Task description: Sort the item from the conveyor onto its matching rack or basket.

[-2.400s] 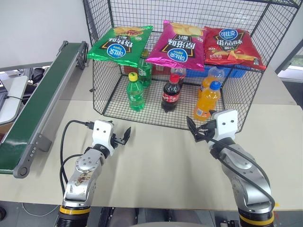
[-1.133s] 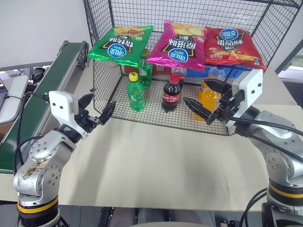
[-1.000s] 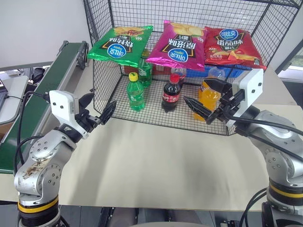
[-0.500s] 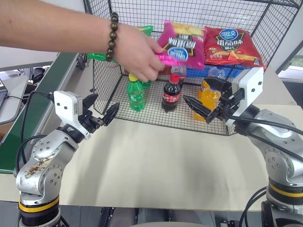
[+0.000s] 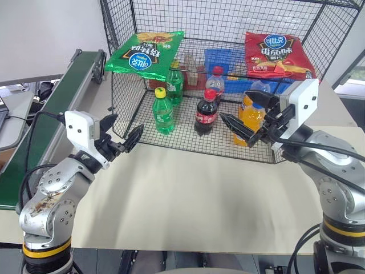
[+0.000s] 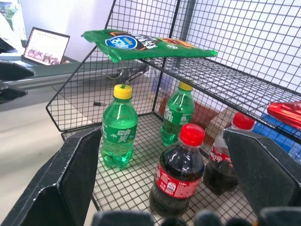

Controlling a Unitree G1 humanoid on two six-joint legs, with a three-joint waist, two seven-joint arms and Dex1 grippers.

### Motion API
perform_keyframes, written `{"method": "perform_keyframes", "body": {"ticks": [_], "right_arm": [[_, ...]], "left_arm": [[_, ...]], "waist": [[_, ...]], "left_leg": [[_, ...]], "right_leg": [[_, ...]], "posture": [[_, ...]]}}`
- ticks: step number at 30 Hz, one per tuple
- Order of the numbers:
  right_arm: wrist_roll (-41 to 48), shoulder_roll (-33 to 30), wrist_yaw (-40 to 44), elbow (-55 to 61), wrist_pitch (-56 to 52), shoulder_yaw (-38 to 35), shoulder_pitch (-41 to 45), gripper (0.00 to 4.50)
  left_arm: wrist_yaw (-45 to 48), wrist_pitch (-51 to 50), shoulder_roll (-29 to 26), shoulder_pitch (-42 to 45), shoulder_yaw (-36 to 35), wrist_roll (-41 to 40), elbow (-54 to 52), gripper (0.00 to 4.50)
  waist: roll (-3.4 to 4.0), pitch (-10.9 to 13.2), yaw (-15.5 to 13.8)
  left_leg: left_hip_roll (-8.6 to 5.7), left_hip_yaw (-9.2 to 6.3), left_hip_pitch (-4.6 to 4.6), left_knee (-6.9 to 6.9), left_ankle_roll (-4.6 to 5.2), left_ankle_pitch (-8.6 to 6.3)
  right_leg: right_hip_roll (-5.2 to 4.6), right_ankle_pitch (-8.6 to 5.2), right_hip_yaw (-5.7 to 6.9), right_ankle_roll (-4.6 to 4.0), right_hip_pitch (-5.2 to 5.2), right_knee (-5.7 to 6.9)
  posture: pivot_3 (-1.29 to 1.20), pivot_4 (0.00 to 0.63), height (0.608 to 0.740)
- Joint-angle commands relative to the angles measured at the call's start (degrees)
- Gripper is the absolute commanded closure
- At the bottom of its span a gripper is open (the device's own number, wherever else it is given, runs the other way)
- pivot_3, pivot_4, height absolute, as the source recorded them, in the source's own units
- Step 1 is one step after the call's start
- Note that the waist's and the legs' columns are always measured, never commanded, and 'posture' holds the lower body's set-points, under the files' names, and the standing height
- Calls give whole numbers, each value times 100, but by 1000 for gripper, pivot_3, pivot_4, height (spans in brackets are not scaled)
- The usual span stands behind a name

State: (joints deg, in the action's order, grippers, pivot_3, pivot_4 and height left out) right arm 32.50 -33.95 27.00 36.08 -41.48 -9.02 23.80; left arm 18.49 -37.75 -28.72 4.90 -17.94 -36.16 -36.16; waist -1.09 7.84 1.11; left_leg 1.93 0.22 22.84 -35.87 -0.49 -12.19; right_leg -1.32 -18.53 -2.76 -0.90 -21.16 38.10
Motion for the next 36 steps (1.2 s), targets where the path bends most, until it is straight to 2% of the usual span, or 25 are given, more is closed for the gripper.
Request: {"method": "perform_keyframes", "body": {"ticks": [1, 9, 20, 26, 31, 34, 36], "right_arm": [[112, 28, 74, 168, 169, 32, 173, 0], [113, 206, 371, -162, 295, 407, 484, 0], [95, 180, 780, -493, 481, 599, 697, 0], [259, 206, 1255, -712, 422, 741, 1037, 0], [356, 350, 1516, -1057, 408, 937, 1525, 0], [380, 442, 1647, -1162, 416, 1022, 1698, 0], [425, 482, 1794, -1196, 417, 1080, 1810, 0]], "left_arm": [[-251, 2, 52, -275, -356, -113, -513, 122], [-504, 80, 212, -1034, -933, -238, -678, 122], [-542, 210, 361, -1505, -1040, -303, -744, 122], [-1239, 239, 708, -1264, -1851, -744, -501, 122], [-1693, 304, 872, -1103, -2195, -898, -379, 122], [-2130, 223, 1093, -1020, -2363, -1398, -393, 122], [-2697, 238, 1401, -931, -2443, -2049, -431, 122]], "waist": [[0, 0, 1], [0, 0, -1], [0, 0, -10], [0, 0, 22], [0, 0, 8], [-1, -1, -14], [-1, -1, -22]], "left_leg": [[0, 0, -1, 0, 0, 0], [1, 0, -3, 0, 0, 0], [0, 0, -1, 0, 0, 0], [7, 0, -4, 0, 0, 0], [1, -1, -3, -1, 0, 0], [3, -2, -2, -1, 0, 0], [3, -4, 0, -1, 0, 0]], "right_leg": [[0, 0, 0, 0, 0, 0], [-2, 0, -5, 0, 0, 0], [-6, 0, -4, 0, 0, -2], [-7, 0, -2, -1, 0, -1], [-7, 0, 0, -1, 0, 0], [-13, 0, 1, -1, 1, 0], [-22, 1, 2, -1, 0, 0]], "posture": [[0, 150, 740], [0, 150, 740], [0, 150, 740], [0, 150, 740], [0, 150, 740], [0, 150, 740], [0, 150, 740]]}}
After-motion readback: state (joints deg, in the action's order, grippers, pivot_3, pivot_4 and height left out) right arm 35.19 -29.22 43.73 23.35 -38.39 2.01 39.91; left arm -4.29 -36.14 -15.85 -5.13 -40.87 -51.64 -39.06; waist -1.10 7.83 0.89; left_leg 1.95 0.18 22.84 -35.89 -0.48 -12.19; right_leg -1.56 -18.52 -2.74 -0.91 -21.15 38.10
